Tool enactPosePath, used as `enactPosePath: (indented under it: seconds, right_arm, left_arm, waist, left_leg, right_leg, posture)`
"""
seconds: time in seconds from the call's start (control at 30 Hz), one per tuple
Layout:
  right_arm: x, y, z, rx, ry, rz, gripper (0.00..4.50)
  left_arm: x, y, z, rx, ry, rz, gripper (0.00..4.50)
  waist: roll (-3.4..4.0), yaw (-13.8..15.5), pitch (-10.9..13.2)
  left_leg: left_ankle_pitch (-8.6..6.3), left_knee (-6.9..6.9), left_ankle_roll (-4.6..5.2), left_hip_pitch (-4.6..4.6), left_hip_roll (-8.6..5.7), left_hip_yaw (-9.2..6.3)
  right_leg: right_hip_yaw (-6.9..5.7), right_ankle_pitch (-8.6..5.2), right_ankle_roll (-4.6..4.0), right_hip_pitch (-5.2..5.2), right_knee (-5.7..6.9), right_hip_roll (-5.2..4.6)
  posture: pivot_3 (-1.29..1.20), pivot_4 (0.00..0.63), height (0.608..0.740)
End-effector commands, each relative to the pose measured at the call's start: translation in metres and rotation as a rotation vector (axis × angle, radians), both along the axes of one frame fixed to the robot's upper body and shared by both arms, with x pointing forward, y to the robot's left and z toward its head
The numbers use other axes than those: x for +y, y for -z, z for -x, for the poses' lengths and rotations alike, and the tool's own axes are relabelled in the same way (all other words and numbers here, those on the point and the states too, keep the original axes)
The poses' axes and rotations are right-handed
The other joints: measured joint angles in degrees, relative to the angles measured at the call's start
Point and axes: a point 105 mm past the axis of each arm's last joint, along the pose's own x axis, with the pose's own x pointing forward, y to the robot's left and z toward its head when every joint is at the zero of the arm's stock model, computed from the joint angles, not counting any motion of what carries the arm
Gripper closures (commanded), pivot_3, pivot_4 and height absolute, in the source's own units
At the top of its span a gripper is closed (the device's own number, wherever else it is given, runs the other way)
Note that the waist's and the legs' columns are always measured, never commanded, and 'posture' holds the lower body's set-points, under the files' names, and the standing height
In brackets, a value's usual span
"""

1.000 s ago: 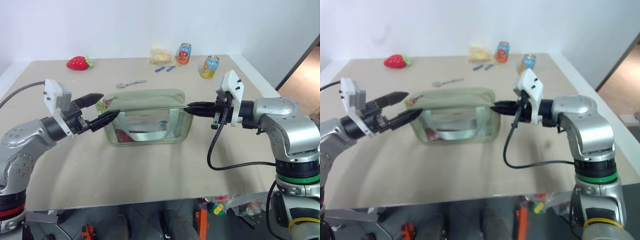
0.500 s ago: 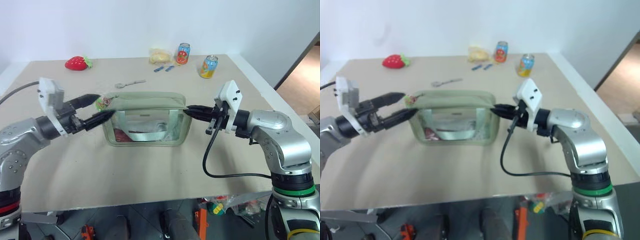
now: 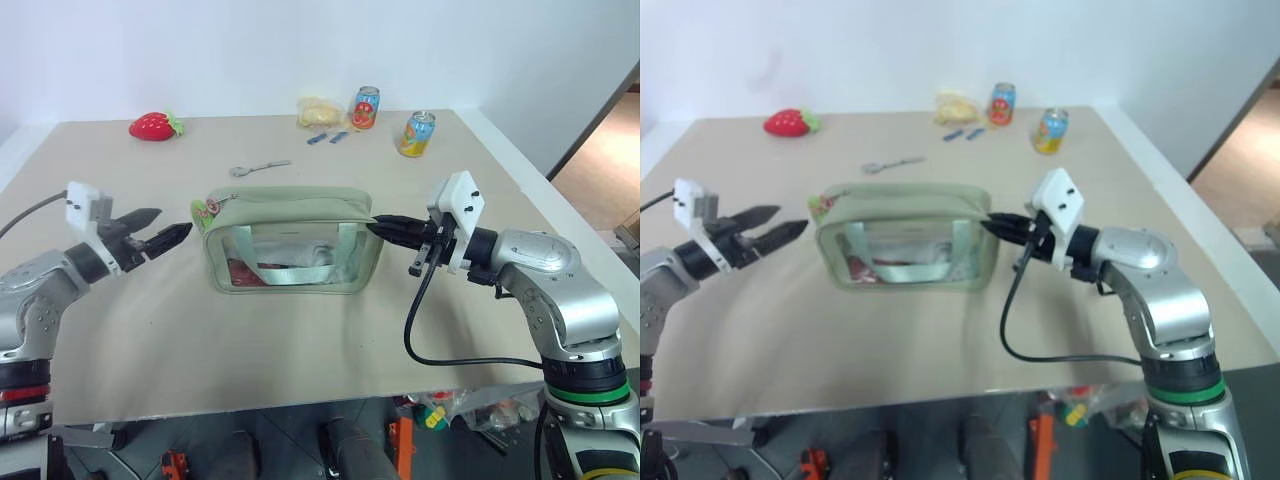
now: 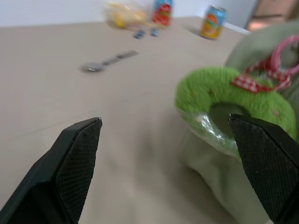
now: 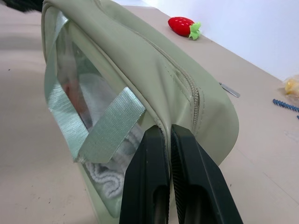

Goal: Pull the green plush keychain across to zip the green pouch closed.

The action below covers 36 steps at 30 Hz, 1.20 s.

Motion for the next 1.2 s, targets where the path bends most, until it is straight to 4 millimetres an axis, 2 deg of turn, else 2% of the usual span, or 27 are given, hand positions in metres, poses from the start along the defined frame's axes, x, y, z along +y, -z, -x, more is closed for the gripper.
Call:
enactPosePath:
  seconds: [0.03,0.2,0.4,0.43,0.57,0.67,0.77,0.93,1.07,1.2]
  right_arm:
    - [0.004,-0.004,0.005,-0.019,-0.012,0.005,4.48]
    - [0.004,-0.004,0.007,-0.020,-0.010,0.005,4.48]
    - [0.004,-0.003,0.009,-0.024,-0.007,0.017,4.50]
    - [0.004,-0.003,0.009,-0.023,-0.005,0.018,4.50]
    - [0.003,-0.002,0.010,-0.019,-0.001,0.024,4.50]
    - [0.002,-0.001,0.011,-0.015,-0.001,0.029,4.50]
    - [0.002,-0.001,0.011,-0.012,-0.002,0.033,4.50]
    - [0.001,0.000,0.011,-0.009,-0.004,0.039,4.50]
    - [0.001,0.002,0.010,-0.005,-0.005,0.042,4.50]
    - [0.003,0.003,0.008,-0.005,-0.011,0.042,4.50]
  left_arm:
    - [-0.004,-0.011,-0.006,-0.052,0.073,-0.041,0.00]
    - [-0.015,-0.013,-0.020,-0.066,0.163,-0.044,0.00]
    - [-0.024,-0.011,-0.026,-0.079,0.213,-0.032,1.76]
    - [-0.024,-0.013,-0.027,-0.088,0.210,-0.022,2.24]
    - [-0.021,-0.021,-0.028,-0.118,0.193,0.014,3.67]
    - [-0.014,-0.032,-0.024,-0.140,0.180,0.032,4.47]
    - [-0.011,-0.046,-0.017,-0.165,0.188,0.030,4.47]
    - [-0.027,-0.086,0.001,-0.243,0.272,0.007,4.47]
    - [-0.053,-0.099,0.008,-0.281,0.362,-0.033,4.47]
    - [-0.103,-0.095,0.008,-0.285,0.506,-0.067,4.47]
  waist:
    - [0.00,0.0,0.0]
    - [0.00,0.0,0.0]
    - [0.00,0.0,0.0]
    - [0.00,0.0,0.0]
    - [0.00,0.0,0.0]
    - [0.00,0.0,0.0]
    - [-0.02,0.0,0.0]
    - [-0.04,0.0,0.0]
    - [-0.04,0.0,0.0]
    - [-0.04,0.1,0.0]
  left_leg:
    - [0.00,-0.01,0.00,0.00,0.02,0.00]
    - [0.00,-0.02,0.00,-0.02,0.02,-0.01]
    - [-0.01,-0.03,0.01,-0.04,0.02,-0.01]
    - [0.00,-0.03,0.01,-0.05,0.02,-0.02]
    - [0.00,-0.02,0.01,-0.05,0.02,-0.03]
    - [0.00,-0.02,0.01,-0.04,0.02,-0.03]
    - [0.00,-0.02,0.01,-0.05,0.03,-0.05]
    - [-0.01,-0.02,0.00,-0.07,0.02,-0.06]
    - [-0.01,-0.01,0.00,-0.06,0.01,-0.06]
    - [0.00,0.01,0.00,-0.01,-0.01,-0.06]
  right_leg:
    - [0.00,0.00,0.00,-0.01,0.00,0.02]
    - [-0.01,-0.01,-0.01,0.00,0.00,0.02]
    - [0.00,0.03,0.05,-0.01,0.01,0.03]
    - [-0.01,0.07,0.12,-0.01,0.01,0.03]
    - [0.00,0.10,0.17,-0.01,0.01,0.03]
    - [0.00,0.09,0.17,-0.01,0.01,0.03]
    - [-0.01,0.10,0.17,-0.01,0.01,0.03]
    - [-0.02,0.07,0.21,0.00,0.00,0.02]
    - [-0.02,-0.02,0.05,0.01,0.00,0.01]
    - [-0.01,-0.01,0.06,0.06,0.00,0.01]
  posture:
    - [0.00,0.150,0.740]
    - [0.00,0.150,0.740]
    - [0.00,0.150,0.740]
    - [0.00,0.150,0.740]
    - [0.00,0.150,0.740]
    - [0.00,0.150,0.740]
    - [0.00,0.150,0.740]
    - [0.00,0.150,0.740]
    - [0.00,0.150,0.740]
    - [0.00,0.150,0.740]
